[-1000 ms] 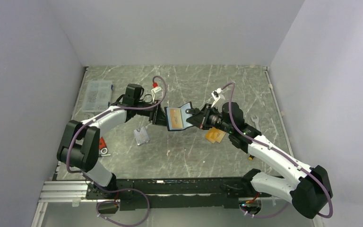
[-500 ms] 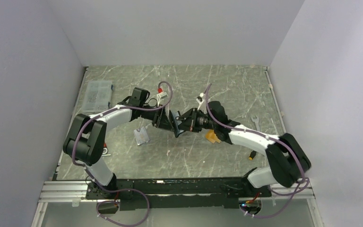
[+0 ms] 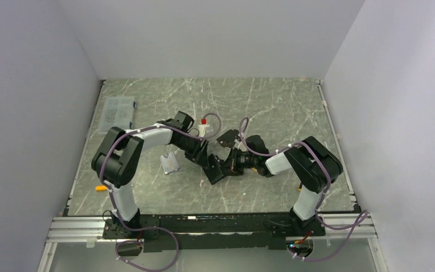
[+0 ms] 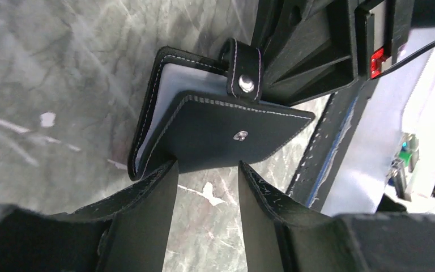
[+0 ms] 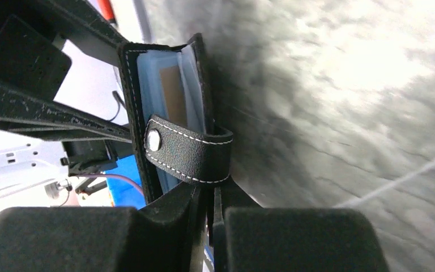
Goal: Put the credit cards into the card holder
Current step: Place the card holder at the center of the board.
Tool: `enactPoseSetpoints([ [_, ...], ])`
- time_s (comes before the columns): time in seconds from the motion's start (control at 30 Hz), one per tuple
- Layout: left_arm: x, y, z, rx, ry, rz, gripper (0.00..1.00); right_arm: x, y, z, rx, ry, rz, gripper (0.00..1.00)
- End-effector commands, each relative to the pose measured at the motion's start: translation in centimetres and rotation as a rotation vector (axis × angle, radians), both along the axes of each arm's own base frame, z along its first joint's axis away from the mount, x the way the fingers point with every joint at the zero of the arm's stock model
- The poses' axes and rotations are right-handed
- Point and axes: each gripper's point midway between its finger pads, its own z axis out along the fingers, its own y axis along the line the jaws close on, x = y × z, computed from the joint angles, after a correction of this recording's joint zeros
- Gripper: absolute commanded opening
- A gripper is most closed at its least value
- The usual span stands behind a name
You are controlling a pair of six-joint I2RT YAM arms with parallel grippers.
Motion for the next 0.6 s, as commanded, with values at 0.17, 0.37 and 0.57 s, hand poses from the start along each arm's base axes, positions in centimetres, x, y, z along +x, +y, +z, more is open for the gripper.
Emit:
enactPoseSetpoints([
  [0.17,0.7,-1.1,-3.2,0.143,-0.074,-0.114,0.49,-1.4,-1.3,-2.4,-0.024,0.037,-0.006,0.37],
  [0.37,0.1,-1.3,-3.0,0.151,-0.074,-0.147,0.48,-0.5,-3.4,-2.2,-0.211,-0.063,-0.085,0.55],
  [0.57,-1.3,-2.2,-2.6,0.156,-0.129,-0.227,0.48,-0.1,-3.7,-2.3,-0.388,-0.166,-0.114,0.53],
])
